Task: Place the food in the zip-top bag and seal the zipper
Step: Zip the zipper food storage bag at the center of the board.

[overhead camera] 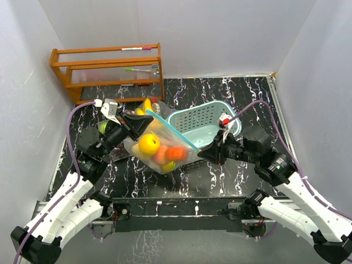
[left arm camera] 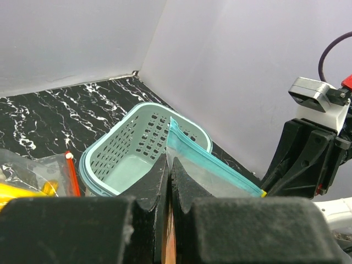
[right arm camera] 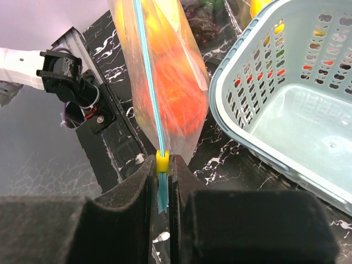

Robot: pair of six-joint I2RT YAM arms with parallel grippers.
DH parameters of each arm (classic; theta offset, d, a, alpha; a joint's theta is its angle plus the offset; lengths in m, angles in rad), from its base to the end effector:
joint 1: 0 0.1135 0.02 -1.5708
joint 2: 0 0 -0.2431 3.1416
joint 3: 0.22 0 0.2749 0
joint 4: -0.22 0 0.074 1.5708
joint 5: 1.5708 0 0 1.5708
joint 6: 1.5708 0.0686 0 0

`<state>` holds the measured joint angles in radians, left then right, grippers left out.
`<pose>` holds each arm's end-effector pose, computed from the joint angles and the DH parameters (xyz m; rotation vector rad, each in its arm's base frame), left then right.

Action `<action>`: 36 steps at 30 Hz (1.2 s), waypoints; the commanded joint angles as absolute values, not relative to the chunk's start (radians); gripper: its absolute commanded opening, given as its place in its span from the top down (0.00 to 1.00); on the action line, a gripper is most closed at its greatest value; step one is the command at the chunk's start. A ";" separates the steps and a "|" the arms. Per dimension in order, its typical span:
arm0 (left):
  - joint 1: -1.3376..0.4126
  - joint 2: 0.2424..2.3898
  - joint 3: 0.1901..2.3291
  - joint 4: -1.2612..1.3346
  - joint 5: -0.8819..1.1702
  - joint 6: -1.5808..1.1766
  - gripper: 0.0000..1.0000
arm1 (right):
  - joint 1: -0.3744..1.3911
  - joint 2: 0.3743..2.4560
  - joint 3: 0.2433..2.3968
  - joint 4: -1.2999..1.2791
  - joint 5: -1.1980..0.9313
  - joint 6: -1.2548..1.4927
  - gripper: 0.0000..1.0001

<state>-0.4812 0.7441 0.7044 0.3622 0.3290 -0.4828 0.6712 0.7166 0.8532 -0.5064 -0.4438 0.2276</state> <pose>0.2055 -0.1323 0.3715 0.2991 1.3022 -1.0295 0.1548 0.1605 0.3200 -0.7487 1.9014 1.0113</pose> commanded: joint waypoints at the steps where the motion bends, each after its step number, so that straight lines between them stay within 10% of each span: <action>1: -0.462 0.713 0.773 0.436 0.223 -0.456 1.00 | 0.664 0.672 0.838 -0.591 -0.423 0.242 0.92; 12: -0.462 0.715 0.780 0.434 0.222 -0.449 1.00 | 0.663 0.668 0.838 -0.603 -0.392 0.246 0.89; 15: -0.462 0.719 0.820 0.409 0.221 -0.444 1.00 | 0.664 0.681 0.885 -0.603 -0.380 0.265 0.50; 18: -0.461 0.733 0.904 0.345 0.230 -0.430 1.00 | 0.664 0.696 0.962 -0.610 -0.395 0.285 0.32; 36: -0.462 1.099 1.210 0.550 0.409 -0.668 1.00 | 0.663 0.673 1.292 -0.733 0.047 0.370 0.14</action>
<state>-0.4660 1.0458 1.1221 0.3706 0.3359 -0.5606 0.6662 0.6563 1.2343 -0.7078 -0.0528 0.3592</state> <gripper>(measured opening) 0.007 0.856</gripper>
